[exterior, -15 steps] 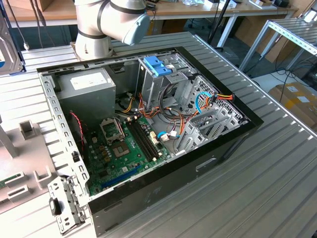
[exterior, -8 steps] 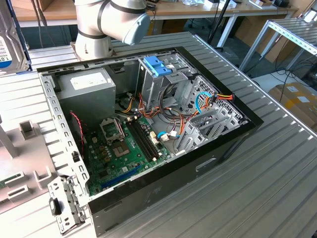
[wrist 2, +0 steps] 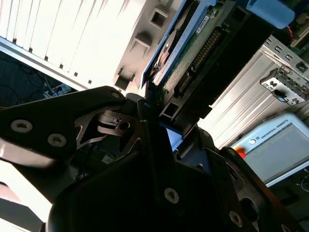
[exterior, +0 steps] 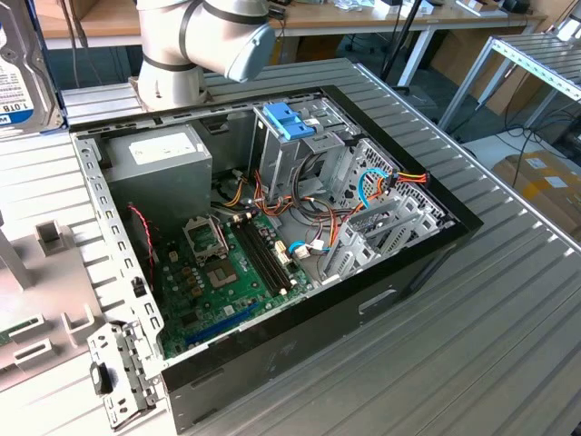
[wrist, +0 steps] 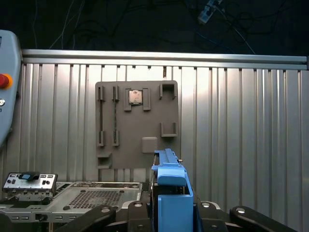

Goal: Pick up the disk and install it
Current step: 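Pick up the disk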

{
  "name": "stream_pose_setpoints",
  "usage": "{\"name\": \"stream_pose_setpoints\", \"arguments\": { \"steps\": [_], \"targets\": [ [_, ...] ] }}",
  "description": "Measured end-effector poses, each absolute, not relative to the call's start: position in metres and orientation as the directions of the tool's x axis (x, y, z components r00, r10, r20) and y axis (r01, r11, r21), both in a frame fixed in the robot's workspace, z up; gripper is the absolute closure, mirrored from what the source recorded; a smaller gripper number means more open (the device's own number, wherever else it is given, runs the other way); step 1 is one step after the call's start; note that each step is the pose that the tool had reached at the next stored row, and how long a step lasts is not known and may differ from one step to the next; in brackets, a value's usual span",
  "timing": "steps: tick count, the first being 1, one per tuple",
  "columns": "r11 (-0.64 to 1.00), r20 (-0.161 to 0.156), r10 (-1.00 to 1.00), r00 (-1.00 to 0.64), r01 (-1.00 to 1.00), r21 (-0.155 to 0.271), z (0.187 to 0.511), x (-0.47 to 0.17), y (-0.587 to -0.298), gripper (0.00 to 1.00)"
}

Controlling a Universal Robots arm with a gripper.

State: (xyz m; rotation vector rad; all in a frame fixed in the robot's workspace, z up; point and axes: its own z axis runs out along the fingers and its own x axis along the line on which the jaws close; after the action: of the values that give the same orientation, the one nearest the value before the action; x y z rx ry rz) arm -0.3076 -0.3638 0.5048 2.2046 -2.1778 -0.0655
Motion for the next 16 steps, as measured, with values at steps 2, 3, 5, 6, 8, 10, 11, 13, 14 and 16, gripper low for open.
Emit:
{"name": "stream_pose_setpoints", "arguments": {
  "steps": [2,3,5,6,8,10,11,13,14,16],
  "targets": [
    [-0.012,-0.001,-1.0,0.012,-0.998,0.06,0.505,-0.305,-0.364,0.63],
    [-0.012,-0.001,-1.0,0.012,-0.998,0.06,0.505,-0.303,-0.364,0.63],
    [-0.012,-0.001,-1.0,0.012,-0.998,0.06,0.505,-0.301,-0.364,0.63],
    [-0.012,-0.001,-1.0,0.012,-0.998,0.06,0.505,-0.299,-0.364,0.63],
    [-0.012,-0.001,-1.0,0.012,-0.998,0.06,0.505,-0.295,-0.364,0.63],
    [-0.012,-0.001,-1.0,0.012,-0.998,0.061,0.505,-0.293,-0.364,0.63],
    [-0.012,-0.001,-1.0,0.012,-0.998,0.061,0.505,-0.291,-0.364,0.63],
    [-0.012,-0.001,-1.0,0.012,-0.998,0.061,0.505,-0.288,-0.364,0.63],
    [-0.012,-0.001,-1.0,0.012,-0.998,0.062,0.505,-0.285,-0.364,0.63],
    [-0.012,-0.001,-1.0,0.012,-0.998,0.062,0.505,-0.281,-0.364,0.63]
  ]
}}
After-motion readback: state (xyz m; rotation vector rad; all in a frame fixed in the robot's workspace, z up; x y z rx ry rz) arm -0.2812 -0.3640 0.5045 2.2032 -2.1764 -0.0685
